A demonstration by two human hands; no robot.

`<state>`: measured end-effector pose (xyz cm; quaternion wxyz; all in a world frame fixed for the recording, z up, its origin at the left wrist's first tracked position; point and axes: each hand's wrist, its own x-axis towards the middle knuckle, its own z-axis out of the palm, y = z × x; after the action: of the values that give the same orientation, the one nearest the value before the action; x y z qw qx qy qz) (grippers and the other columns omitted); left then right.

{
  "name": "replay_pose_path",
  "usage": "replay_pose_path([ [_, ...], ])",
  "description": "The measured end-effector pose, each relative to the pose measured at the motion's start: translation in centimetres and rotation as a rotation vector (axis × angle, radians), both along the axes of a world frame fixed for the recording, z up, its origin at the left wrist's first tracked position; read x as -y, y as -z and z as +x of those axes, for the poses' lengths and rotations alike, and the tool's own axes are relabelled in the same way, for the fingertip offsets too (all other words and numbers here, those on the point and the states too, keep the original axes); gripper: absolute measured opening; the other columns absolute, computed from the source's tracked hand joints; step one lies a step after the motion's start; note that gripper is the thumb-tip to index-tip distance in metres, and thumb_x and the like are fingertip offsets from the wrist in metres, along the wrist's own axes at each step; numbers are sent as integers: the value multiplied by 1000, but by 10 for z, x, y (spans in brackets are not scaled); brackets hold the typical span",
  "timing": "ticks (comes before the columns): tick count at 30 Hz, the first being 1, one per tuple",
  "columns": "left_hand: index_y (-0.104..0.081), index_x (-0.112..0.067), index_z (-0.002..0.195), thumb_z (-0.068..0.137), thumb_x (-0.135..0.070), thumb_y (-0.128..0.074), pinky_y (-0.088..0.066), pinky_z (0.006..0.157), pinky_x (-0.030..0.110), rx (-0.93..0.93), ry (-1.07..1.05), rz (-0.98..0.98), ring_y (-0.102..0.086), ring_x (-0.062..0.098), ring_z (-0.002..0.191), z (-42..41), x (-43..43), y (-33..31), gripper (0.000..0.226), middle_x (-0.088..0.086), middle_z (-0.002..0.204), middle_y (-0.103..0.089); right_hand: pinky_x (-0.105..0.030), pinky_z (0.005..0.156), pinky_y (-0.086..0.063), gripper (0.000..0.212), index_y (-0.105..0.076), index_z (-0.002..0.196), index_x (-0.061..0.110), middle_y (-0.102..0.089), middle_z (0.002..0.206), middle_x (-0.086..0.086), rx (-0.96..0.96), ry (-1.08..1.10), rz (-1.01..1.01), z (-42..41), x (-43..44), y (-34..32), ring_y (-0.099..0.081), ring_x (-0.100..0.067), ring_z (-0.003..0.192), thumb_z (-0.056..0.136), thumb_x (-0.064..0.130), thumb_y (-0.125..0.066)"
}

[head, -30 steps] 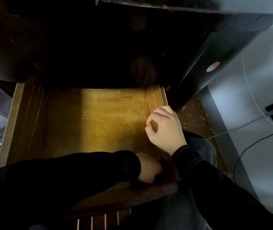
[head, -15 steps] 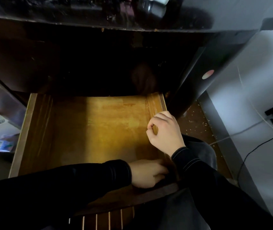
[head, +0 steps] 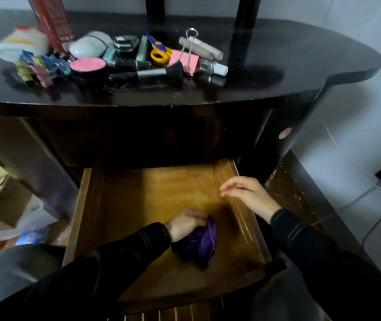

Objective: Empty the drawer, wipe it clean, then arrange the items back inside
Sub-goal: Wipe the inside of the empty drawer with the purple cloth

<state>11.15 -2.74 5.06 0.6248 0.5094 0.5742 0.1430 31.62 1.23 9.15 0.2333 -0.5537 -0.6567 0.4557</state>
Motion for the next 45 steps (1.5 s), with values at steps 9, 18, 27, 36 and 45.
replay_pose_path([
  [9,-60,-11,73,86,-22,-61,-45,73,32,391,-442,75,-56,26,73,-39,16,-37,17,9,73,-59,-35,106,-45,26,-65,117,41,-66,117,14,-186,8,-106,-47,30,-21,-59,-7,118,92,48,-66],
  [18,-56,-11,112,103,-20,-50,-52,86,35,107,-391,458,-63,20,93,-88,43,-43,14,9,103,-64,-39,94,-57,53,-56,135,44,-69,130,3,-748,-75,-452,-138,59,27,-66,-19,119,87,38,-78],
  [27,-60,-14,112,86,-19,-67,-46,86,40,-900,-653,698,-53,29,101,-196,38,-24,27,6,109,-54,-33,59,-55,46,-59,133,19,-71,113,-9,-563,186,-461,-188,4,70,-71,-29,96,91,8,-72],
  [36,-50,-14,102,100,-30,-49,-51,80,39,-963,-541,525,-64,33,94,-198,18,-3,17,10,105,-65,-24,80,-51,54,-54,141,21,-58,138,-5,-405,166,-241,-271,-50,110,-57,-19,114,91,5,-69],
  [45,-50,-20,117,91,-38,-45,-47,77,36,-978,-542,426,-60,29,88,-206,0,1,32,1,101,-60,-25,78,-44,36,-66,123,19,-67,112,-2,-346,169,-183,-284,-78,124,-63,-21,102,89,7,-68],
])
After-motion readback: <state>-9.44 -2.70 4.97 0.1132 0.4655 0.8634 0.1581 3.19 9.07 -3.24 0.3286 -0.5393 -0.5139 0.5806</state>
